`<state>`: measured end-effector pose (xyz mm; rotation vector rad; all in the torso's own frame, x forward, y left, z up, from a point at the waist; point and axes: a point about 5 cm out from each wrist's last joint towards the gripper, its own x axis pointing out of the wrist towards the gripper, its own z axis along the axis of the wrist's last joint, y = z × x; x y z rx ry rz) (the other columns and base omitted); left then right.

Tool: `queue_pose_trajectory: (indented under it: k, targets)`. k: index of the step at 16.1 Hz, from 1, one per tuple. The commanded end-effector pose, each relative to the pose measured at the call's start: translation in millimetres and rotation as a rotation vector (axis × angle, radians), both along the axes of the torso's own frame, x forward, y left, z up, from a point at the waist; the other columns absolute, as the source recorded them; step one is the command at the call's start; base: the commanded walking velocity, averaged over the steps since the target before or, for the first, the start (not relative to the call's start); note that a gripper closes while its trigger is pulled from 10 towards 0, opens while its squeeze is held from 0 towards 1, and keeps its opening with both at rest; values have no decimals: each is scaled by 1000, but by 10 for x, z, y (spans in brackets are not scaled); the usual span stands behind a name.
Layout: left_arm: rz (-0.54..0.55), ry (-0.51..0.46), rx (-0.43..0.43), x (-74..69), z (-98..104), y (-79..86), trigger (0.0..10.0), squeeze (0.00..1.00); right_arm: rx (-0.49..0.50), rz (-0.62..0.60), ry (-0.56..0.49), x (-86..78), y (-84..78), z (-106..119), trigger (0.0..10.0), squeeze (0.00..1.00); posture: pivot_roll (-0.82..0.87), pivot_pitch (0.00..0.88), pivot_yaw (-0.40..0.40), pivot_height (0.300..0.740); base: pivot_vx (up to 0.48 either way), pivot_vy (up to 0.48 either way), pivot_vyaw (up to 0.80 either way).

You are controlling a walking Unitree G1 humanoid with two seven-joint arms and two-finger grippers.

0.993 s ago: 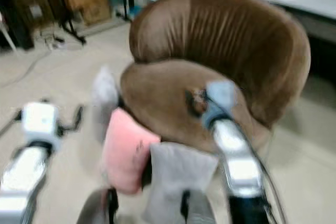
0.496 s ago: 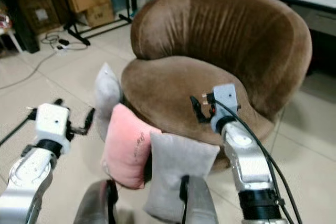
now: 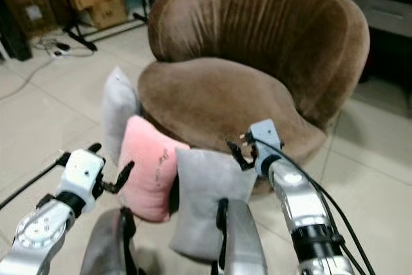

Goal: Move the pillow to the sofa from floor

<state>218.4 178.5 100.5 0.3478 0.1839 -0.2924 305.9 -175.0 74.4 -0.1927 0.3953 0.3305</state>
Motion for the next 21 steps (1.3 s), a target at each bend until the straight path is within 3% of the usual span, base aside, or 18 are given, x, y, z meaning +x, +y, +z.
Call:
queue_pose_trajectory:
  k: [1,5,6,9,12,16,18,19,21]
  targets:
    - [-22,-10,-5,-54,52,-20,10000,0,-7,25,-10,28,22,6,10000,0,-76,0,-26,455,0,0,0]
    - [-18,-22,-20,-194,179,22,10000,0,7,97,14,52,267,-122,10000,0,-54,0,-19,415,0,0,0]
    - [-31,-16,-17,-212,192,23,10000,0,22,99,22,59,300,-148,10000,1000,-45,0,-19,415,0,0,0]
    - [-74,15,5,-286,226,36,10000,0,29,93,30,129,370,-213,10000,1000,-19,24,-23,415,0,0,0]
    - [-153,63,41,-407,207,29,10000,0,-49,145,48,219,495,-261,10000,1000,-14,67,-33,415,0,0,0]
    - [-172,79,37,-491,267,31,10000,0,-180,217,43,296,713,-280,10000,1000,7,113,-44,415,0,0,0]
    - [-176,90,48,-553,295,59,10000,0,-204,174,13,365,755,-228,10000,1000,17,126,-46,415,0,0,0]
    - [-176,94,51,-577,306,71,10000,0,-185,144,-4,406,771,-183,10000,0,20,131,-45,415,0,0,0]
    - [-180,107,52,-631,322,77,10000,0,-166,120,-47,466,833,-96,10000,0,25,134,-46,415,0,0,0]
